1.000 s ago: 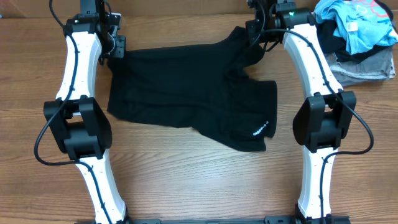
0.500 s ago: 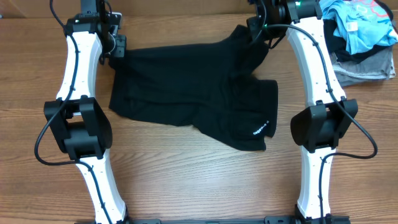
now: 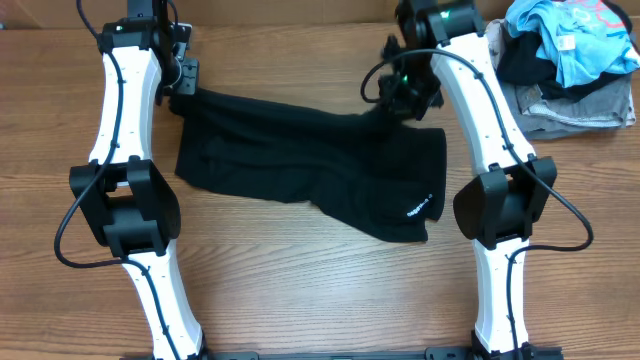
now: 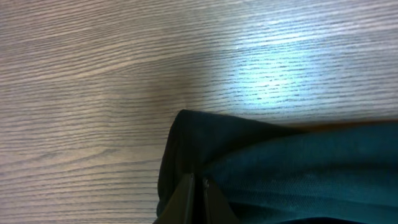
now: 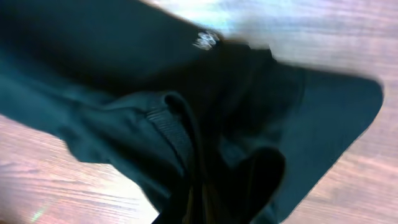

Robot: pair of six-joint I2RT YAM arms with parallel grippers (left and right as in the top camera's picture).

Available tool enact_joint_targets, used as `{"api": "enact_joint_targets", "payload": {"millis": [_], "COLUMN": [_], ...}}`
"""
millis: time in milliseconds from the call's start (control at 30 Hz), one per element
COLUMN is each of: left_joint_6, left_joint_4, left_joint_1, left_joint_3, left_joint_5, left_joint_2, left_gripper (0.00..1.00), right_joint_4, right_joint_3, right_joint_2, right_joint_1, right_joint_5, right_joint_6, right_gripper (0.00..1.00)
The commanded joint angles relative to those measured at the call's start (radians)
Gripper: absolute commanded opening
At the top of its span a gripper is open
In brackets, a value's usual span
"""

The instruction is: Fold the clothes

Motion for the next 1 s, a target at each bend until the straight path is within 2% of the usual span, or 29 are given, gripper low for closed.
{"api": "enact_joint_targets", "payload": {"millis": [0, 233, 267, 300, 333, 367, 400, 467, 600, 700, 833, 967], "left_joint_6": [0.028, 0.031, 0.031, 0.031, 0.031, 0.031, 0.031, 0.031, 0.031, 0.044, 0.134, 0.145], "left_joint_4": [0.005, -0.049, -0.057, -0.067, -0.074, -0.081, -0.087, -0.106, -0.164, -0.200, -0.231, -0.204], "left_joint_1": [0.003, 0.003, 0.003, 0.003, 0.003, 0.003, 0.002, 0.002, 0.003, 0.021, 0.055, 0.093], "left_joint_3": [-0.025, -0.068, -0.073, -0.074, -0.074, -0.072, -0.070, -0.060, -0.008, 0.034, 0.021, -0.015], "left_joint_5": [-0.018, -0.016, -0.016, -0.015, -0.015, -0.015, -0.015, -0.015, 0.027, 0.112, 0.238, 0.251], "left_joint_2": [0.002, 0.037, 0.038, 0.038, 0.038, 0.037, 0.036, 0.036, 0.035, 0.035, 0.037, 0.037], "left_gripper": [0.04, 0.04, 0.08, 0.22, 0.41, 0.58, 0.68, 0.78, 0.84, 0.88, 0.93, 0.95], "right_joint_4": [0.010, 0.001, -0.005, -0.008, -0.008, -0.008, -0.008, -0.008, -0.008, -0.008, -0.008, -0.008], "right_joint_3": [-0.058, -0.169, -0.180, -0.190, -0.199, -0.204, -0.207, -0.205, -0.193, -0.185, -0.185, -0.186], "right_joint_2": [-0.006, -0.006, -0.006, -0.006, -0.006, -0.006, -0.006, -0.006, -0.030, -0.082, -0.183, -0.290], "right_joint_1": [-0.011, -0.016, -0.016, -0.016, -0.016, -0.017, -0.018, -0.021, -0.033, -0.036, -0.034, -0.018], "right_joint_5": [0.037, 0.032, 0.032, 0.032, 0.032, 0.032, 0.033, 0.032, 0.009, -0.059, -0.113, -0.137], "right_joint_6": [0.081, 0.103, 0.103, 0.102, 0.102, 0.101, 0.100, 0.095, 0.089, 0.037, 0.016, 0.021], "right_gripper": [0.04, 0.04, 0.08, 0.19, 0.37, 0.45, 0.48, 0.48, 0.47, 0.47, 0.49, 0.52]}}
